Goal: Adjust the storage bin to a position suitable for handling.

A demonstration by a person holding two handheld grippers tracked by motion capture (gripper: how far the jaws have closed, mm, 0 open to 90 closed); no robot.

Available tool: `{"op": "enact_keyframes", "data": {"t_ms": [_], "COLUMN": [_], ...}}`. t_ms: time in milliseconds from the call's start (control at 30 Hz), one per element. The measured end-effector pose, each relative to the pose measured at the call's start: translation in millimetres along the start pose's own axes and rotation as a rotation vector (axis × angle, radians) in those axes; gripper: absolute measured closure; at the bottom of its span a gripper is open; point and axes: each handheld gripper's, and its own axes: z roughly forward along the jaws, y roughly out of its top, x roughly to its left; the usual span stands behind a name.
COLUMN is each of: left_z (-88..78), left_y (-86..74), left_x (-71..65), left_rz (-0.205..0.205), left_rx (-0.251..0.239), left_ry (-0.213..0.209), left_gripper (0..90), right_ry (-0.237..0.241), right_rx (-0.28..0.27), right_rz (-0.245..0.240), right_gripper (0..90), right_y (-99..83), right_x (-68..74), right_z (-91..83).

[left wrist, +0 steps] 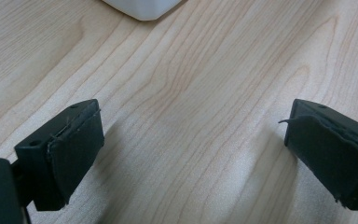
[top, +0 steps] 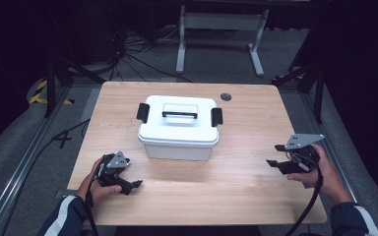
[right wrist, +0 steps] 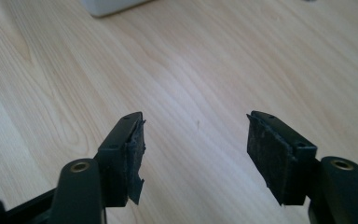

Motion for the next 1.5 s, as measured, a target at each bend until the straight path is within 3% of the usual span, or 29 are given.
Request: {"op": "enact_keyframes", "data": {"t_ms": [800, 1100, 1500], "left_z": [-0.3, -0.1, -0.1], "left_y": [0.0, 0.0, 0.0], "left_x": [0.9, 1.1, 1.0], "left_rz": [-0.001, 0.001, -0.001], "left_rx": [0.001, 0.000, 0.000], "left_ry": [0.002, 0.002, 0.002], "left_gripper": [4.8, 4.6, 4.6], "right_ry": [0.039, 0.050, 0.085], "right_rx": [-0.007, 0.009, 0.032], "right_rz": [-0.235, -0.293, -0.336], "right_gripper": [43.4, 44.3, 44.6], "right_y": [127.5, 161.4, 186.1], "right_x": [8.7, 13.0, 18.3], "right_z": [10.7, 18.4, 39.4]}}
